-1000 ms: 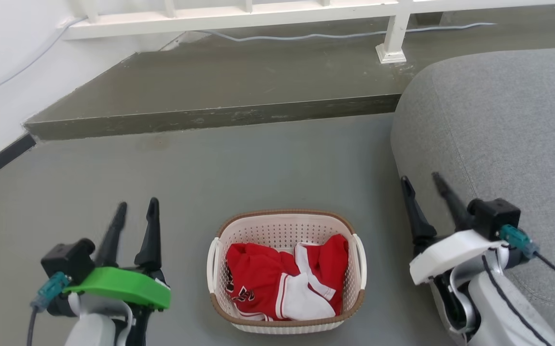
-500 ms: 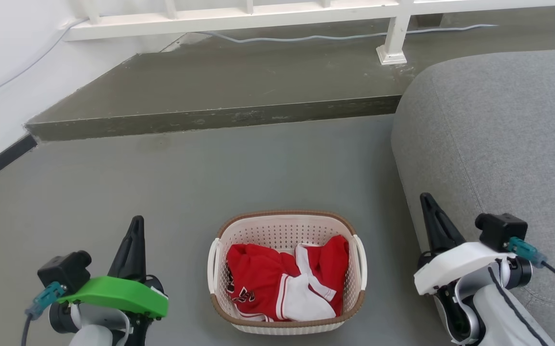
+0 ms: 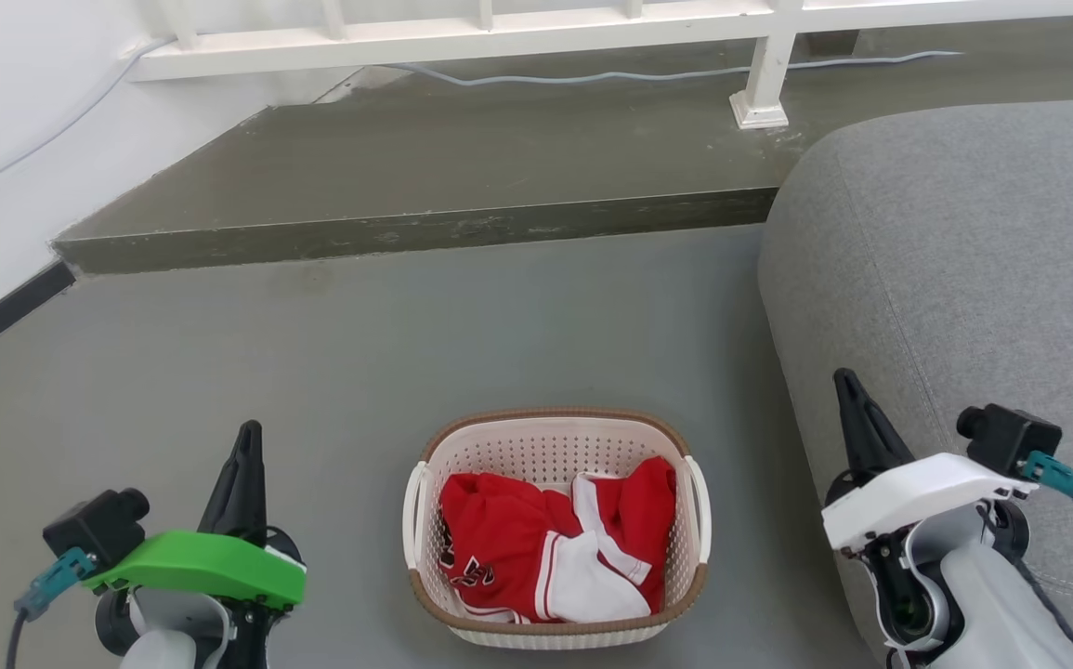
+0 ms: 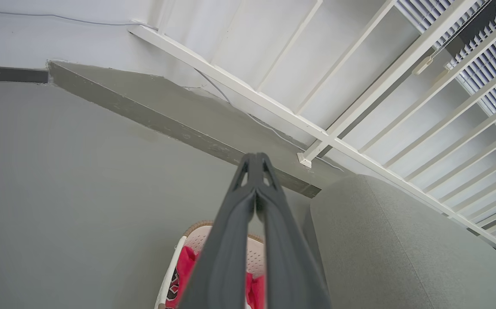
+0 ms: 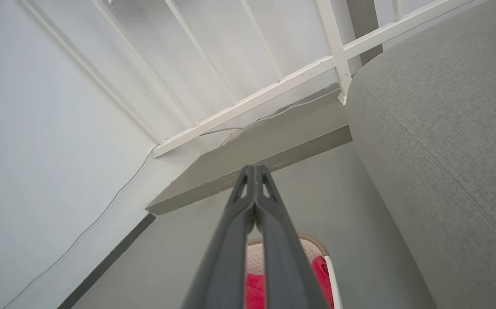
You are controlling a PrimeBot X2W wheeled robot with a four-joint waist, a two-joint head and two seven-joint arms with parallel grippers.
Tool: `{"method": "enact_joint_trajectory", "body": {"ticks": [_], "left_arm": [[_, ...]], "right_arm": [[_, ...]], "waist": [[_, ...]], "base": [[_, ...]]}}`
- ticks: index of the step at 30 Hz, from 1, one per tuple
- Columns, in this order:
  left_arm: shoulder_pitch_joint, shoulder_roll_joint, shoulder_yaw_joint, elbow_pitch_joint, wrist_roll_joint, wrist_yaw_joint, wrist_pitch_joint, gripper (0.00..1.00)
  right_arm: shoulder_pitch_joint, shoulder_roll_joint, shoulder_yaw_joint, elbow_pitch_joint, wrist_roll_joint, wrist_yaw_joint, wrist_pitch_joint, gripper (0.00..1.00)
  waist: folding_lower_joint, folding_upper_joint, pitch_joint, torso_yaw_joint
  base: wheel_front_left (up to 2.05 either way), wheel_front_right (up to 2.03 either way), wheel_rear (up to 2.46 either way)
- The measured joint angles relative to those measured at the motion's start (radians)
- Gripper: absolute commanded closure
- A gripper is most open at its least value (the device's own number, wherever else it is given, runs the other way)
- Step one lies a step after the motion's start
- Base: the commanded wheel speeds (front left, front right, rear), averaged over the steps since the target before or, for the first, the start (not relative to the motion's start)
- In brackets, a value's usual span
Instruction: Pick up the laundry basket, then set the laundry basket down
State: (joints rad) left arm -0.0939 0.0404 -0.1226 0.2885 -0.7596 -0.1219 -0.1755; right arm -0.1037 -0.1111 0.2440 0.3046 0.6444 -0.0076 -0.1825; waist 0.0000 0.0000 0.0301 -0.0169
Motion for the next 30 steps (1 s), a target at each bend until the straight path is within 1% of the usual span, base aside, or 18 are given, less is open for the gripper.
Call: {"method": "enact_joint_trajectory", "body": {"ticks": [2, 16, 19, 21, 27, 30], "left_arm": [[0.000, 0.000, 0.005, 0.000, -0.025, 0.000, 0.008, 1.00], [0.001, -0.001, 0.034, -0.001, -0.159, 0.000, 0.052, 1.00], [0.001, -0.001, 0.040, -0.001, -0.174, 0.000, 0.061, 1.00], [0.001, -0.001, 0.046, -0.001, -0.190, 0.000, 0.062, 1.00], [0.001, -0.001, 0.058, -0.001, -0.248, 0.000, 0.083, 1.00], [0.001, -0.001, 0.062, -0.001, -0.282, 0.000, 0.095, 1.00]], "right_arm": [[0.000, 0.002, -0.009, -0.001, 0.026, 0.007, 0.007, 1.00], [0.001, 0.011, -0.065, -0.005, 0.176, 0.025, 0.053, 1.00], [0.002, 0.012, -0.074, -0.005, 0.200, 0.026, 0.061, 1.00], [0.002, 0.014, -0.081, -0.006, 0.222, 0.033, 0.064, 1.00], [0.004, 0.015, -0.106, -0.006, 0.288, 0.034, 0.086, 1.00], [0.006, 0.016, -0.116, -0.007, 0.320, 0.043, 0.096, 1.00]], "waist": [[0.0000, 0.0000, -0.001, 0.000], [0.0000, 0.0000, -0.005, 0.003], [0.0000, 0.0000, -0.006, 0.004], [0.0000, 0.0000, -0.006, 0.004], [0.0000, 0.0000, -0.008, 0.005], [0.0000, 0.0000, -0.009, 0.006]], "base": [[0.00, 0.00, 0.00], [0.00, 0.00, 0.00], [0.00, 0.00, 0.00], [0.00, 0.00, 0.00], [0.00, 0.00, 0.00], [0.00, 0.00, 0.00]]}}
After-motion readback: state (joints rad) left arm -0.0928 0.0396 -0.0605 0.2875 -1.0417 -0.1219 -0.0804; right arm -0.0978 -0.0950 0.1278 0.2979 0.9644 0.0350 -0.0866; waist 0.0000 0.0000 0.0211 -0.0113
